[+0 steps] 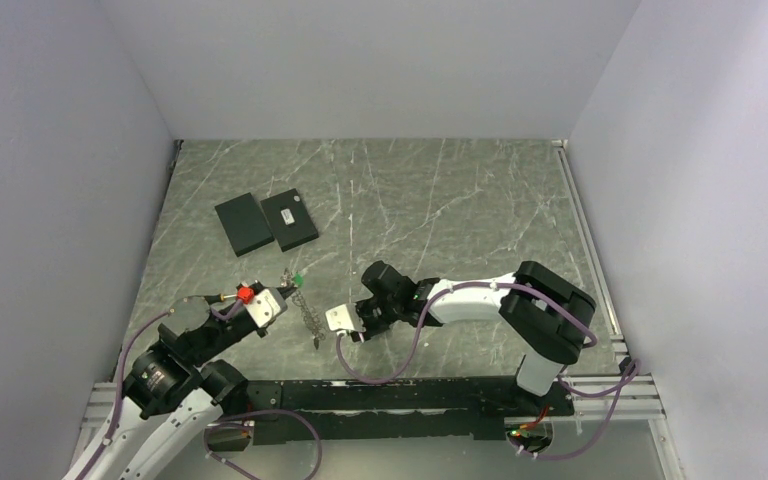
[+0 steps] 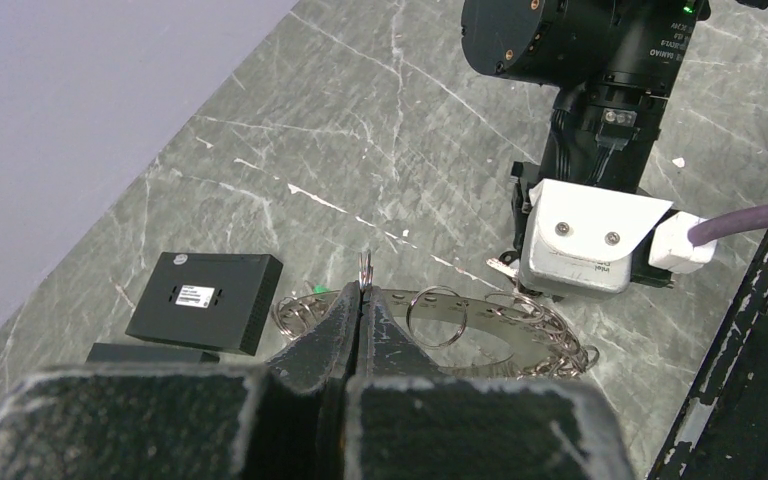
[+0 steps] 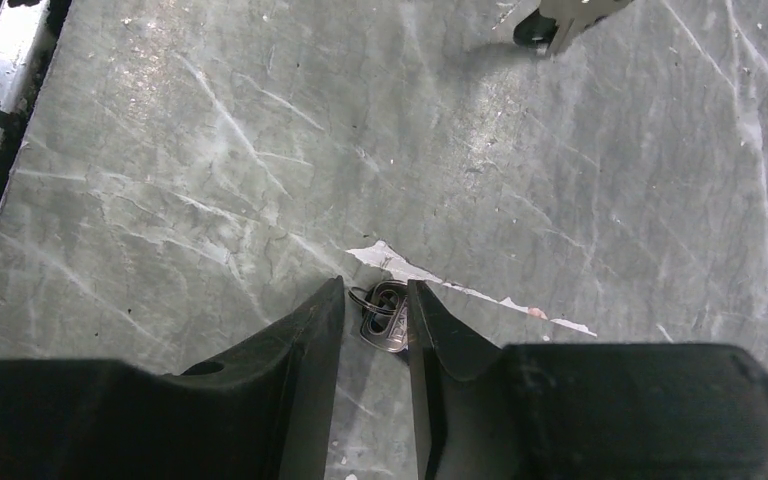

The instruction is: Put the keys on the keyring

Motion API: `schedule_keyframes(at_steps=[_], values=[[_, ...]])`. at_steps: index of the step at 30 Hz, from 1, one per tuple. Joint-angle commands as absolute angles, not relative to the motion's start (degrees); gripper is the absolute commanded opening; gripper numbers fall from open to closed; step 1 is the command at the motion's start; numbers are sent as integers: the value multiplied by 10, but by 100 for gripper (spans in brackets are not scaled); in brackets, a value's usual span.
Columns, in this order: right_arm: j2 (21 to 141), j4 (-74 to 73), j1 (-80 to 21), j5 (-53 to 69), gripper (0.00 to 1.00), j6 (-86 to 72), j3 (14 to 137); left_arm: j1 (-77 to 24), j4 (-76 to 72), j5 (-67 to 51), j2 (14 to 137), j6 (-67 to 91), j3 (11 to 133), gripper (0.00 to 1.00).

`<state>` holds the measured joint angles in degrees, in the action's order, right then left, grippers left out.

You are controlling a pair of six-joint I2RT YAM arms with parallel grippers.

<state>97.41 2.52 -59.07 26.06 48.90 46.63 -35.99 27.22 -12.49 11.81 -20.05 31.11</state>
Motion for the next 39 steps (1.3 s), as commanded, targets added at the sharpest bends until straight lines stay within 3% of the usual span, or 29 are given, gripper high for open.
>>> schedule_keyframes(at_steps=[1, 5, 9, 20, 28, 39], values=[[966, 8, -593, 270, 32, 502, 480, -360, 222, -119, 114, -193, 311, 0], [970, 3, -593, 268, 19, 499, 488, -360, 221, -119, 116, -194, 311, 0], [982, -30, -593, 264, 0, 492, 508, -360, 222, -120, 119, -193, 311, 0], [958, -22, -593, 212, 0, 391, 510, -360, 220, -124, 119, -192, 310, 0], [835, 121, -593, 161, 0, 318, 397, -360, 217, -148, 127, -192, 310, 0], [660, 184, -589, 175, 0, 268, 325, -360, 207, -328, 166, -192, 316, 0]])
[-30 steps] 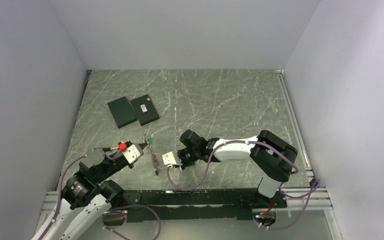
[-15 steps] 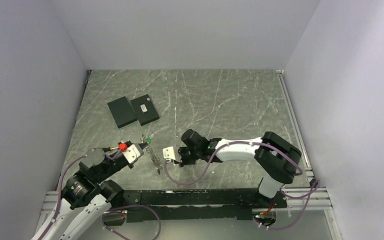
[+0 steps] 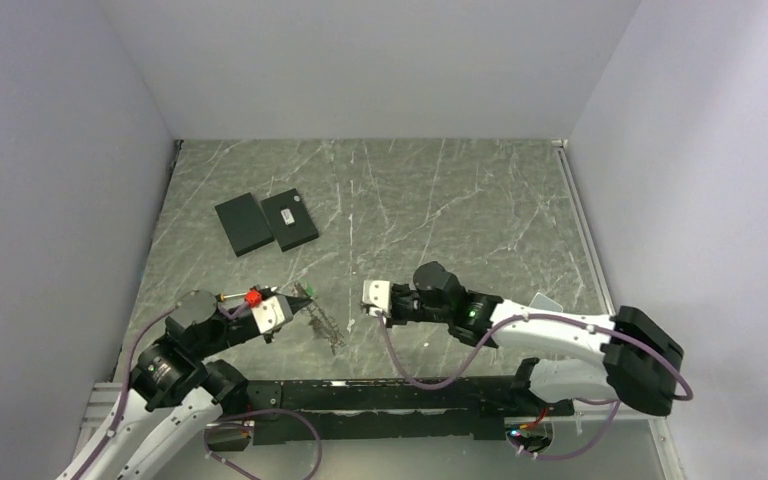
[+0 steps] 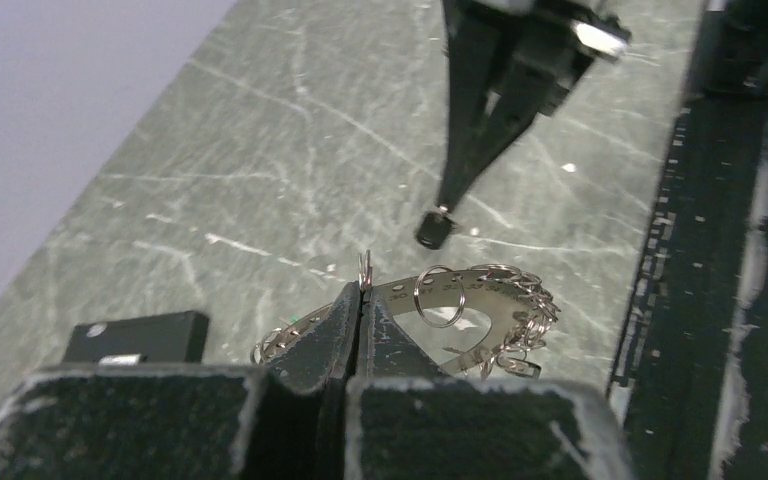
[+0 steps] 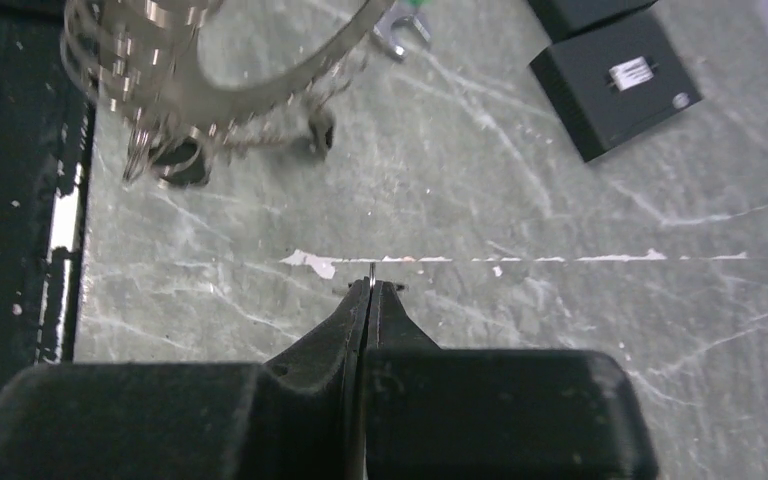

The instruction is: Put the keys on the keyring

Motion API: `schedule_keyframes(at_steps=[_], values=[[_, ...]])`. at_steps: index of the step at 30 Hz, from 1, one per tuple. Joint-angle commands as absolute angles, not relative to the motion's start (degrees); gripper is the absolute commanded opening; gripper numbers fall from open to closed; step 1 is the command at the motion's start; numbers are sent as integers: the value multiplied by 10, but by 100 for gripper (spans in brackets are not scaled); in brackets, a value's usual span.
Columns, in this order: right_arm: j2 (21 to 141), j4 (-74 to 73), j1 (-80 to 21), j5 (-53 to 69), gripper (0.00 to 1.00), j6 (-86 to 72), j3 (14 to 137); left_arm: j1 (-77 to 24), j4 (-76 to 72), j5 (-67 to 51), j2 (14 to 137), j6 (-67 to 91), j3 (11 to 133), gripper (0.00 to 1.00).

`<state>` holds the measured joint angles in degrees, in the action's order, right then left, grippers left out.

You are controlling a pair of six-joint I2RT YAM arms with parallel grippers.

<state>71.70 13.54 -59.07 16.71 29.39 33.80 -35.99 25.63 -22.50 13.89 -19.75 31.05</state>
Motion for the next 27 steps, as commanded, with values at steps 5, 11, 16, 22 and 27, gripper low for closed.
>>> schedule_keyframes(at_steps=[5, 11, 16, 22, 27], values=[[591, 137, -589, 186, 0, 281, 329, -360, 209, -426, 231, -205, 334, 0], [515, 132, -590, 248, 0, 274, 314, -360, 206, -521, 299, -212, 359, 0], [496, 90, -591, 278, 0, 282, 328, -360, 211, -580, 350, -235, 384, 0], [497, 64, -592, 327, 0, 290, 341, -360, 242, -589, 394, -314, 405, 0], [509, 44, -599, 365, 0, 300, 356, -360, 245, -585, 396, -395, 387, 0]])
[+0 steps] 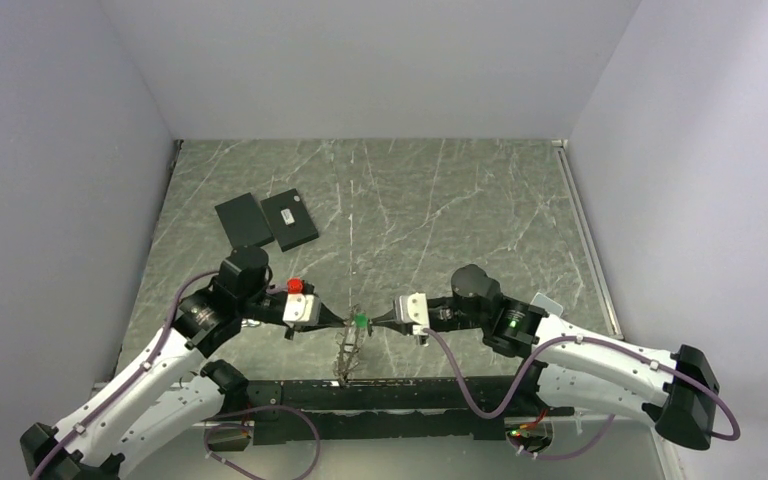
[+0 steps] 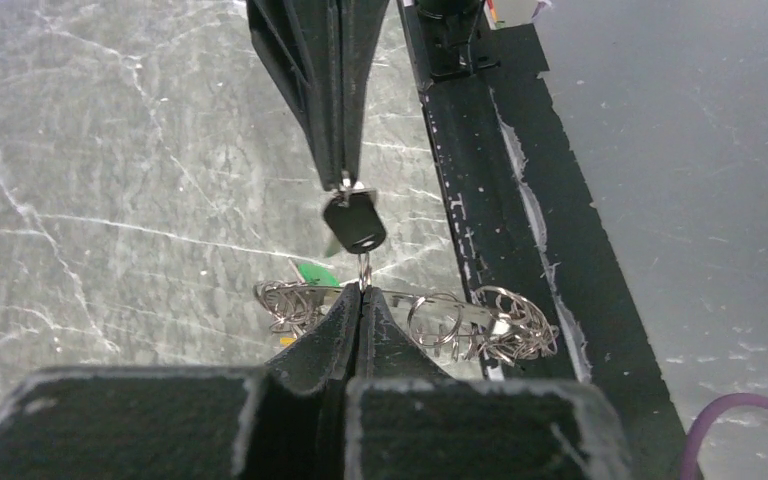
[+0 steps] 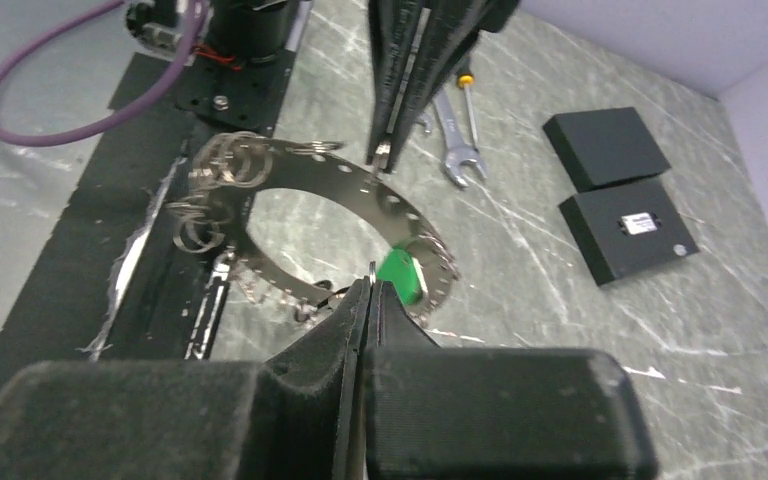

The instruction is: Put the keys on the keyring

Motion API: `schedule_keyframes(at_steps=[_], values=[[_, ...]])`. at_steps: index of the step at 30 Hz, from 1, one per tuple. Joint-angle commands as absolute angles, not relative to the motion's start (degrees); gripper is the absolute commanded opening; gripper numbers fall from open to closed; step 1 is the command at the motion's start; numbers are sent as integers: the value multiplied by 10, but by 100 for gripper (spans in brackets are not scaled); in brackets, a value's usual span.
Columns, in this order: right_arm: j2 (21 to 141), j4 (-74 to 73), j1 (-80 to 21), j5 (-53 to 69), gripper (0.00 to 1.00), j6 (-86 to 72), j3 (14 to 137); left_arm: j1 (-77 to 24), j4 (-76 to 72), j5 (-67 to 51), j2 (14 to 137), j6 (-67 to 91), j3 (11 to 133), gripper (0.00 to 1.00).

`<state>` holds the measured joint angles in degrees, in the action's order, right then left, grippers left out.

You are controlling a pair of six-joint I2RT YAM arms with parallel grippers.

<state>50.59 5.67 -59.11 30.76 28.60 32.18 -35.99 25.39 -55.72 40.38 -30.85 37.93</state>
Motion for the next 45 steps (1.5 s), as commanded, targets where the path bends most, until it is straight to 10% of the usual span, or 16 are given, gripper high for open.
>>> schedule_keyframes(at_steps=[1, 16, 45], values=[[510, 41, -602, 368, 0, 303, 357, -360, 241, -576, 390, -406, 382, 0], [550, -55, -631, 351, 0, 365, 401, -383, 342, -624, 472, -690, 405, 0], [587, -51, -661, 310, 0, 391, 422, -386, 293, -699, 515, -600, 386, 0]])
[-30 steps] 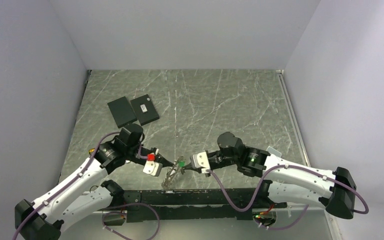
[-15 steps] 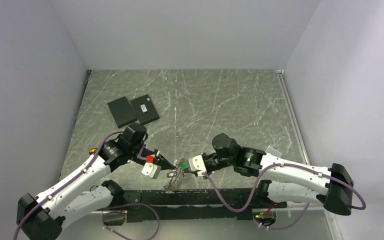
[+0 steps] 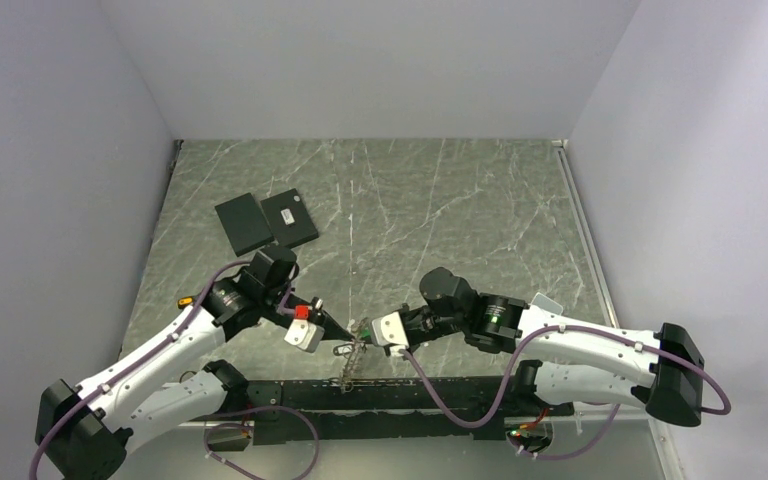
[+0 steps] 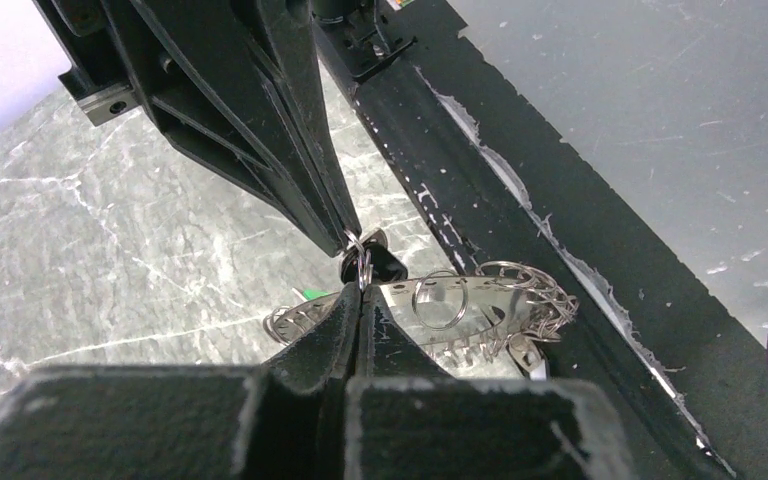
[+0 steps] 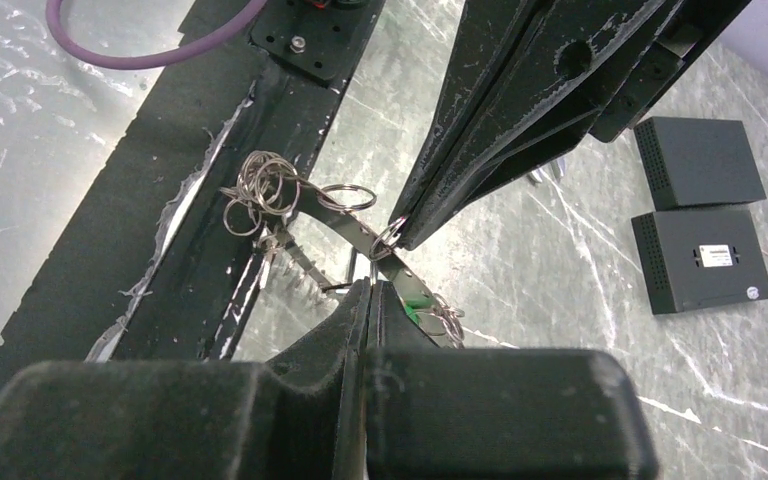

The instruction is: Put the keys on the keyring

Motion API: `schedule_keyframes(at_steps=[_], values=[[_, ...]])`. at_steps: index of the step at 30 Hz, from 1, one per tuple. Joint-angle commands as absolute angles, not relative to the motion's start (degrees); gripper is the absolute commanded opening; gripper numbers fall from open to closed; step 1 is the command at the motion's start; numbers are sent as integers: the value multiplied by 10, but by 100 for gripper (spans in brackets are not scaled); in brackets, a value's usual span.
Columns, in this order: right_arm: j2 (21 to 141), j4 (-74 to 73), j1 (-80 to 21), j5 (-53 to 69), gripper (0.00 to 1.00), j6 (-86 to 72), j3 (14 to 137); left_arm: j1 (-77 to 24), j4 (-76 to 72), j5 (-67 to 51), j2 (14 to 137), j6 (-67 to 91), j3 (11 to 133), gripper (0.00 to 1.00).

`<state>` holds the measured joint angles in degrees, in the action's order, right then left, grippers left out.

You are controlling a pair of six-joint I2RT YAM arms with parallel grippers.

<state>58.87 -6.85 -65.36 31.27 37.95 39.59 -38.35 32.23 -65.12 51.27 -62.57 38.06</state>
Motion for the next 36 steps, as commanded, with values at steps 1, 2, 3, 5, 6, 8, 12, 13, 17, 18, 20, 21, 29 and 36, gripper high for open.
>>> schedule_keyframes(at_steps=[1, 2, 3, 5, 6, 8, 12, 13, 17, 18, 20, 21, 29, 36], values=[[587, -51, -661, 310, 0, 391, 423, -385, 291, -702, 515, -597, 386, 0], [588, -50, -662, 309, 0, 392, 423, -385, 291, -704, 516, -596, 386, 0], [588, -51, -664, 307, 0, 392, 424, -386, 291, -704, 517, -594, 386, 0], [589, -51, -666, 303, 0, 394, 427, -386, 294, -706, 518, -594, 386, 0], [589, -51, -667, 301, 0, 395, 428, -386, 294, -706, 518, -593, 386, 0], [587, -54, -669, 299, 0, 399, 430, -385, 291, -705, 516, -589, 385, 0], [580, -56, -671, 287, 0, 404, 429, -385, 279, -701, 509, -575, 379, 0], [578, -57, -671, 286, 0, 404, 428, -385, 279, -701, 507, -575, 379, 0], [572, -56, -672, 286, 0, 403, 425, -385, 272, -702, 498, -567, 376, 0], [571, -55, -672, 286, 0, 402, 424, -386, 269, -699, 497, -563, 376, 0], [569, -55, -673, 285, 0, 402, 423, -386, 265, -696, 497, -557, 374, 0], [568, -55, -673, 285, 0, 402, 421, -385, 264, -695, 497, -555, 374, 0], [550, -50, -677, 283, 0, 405, 416, -385, 263, -692, 501, -549, 374, 0], [545, -48, -682, 285, 0, 405, 410, -383, 260, -690, 496, -546, 373, 0]])
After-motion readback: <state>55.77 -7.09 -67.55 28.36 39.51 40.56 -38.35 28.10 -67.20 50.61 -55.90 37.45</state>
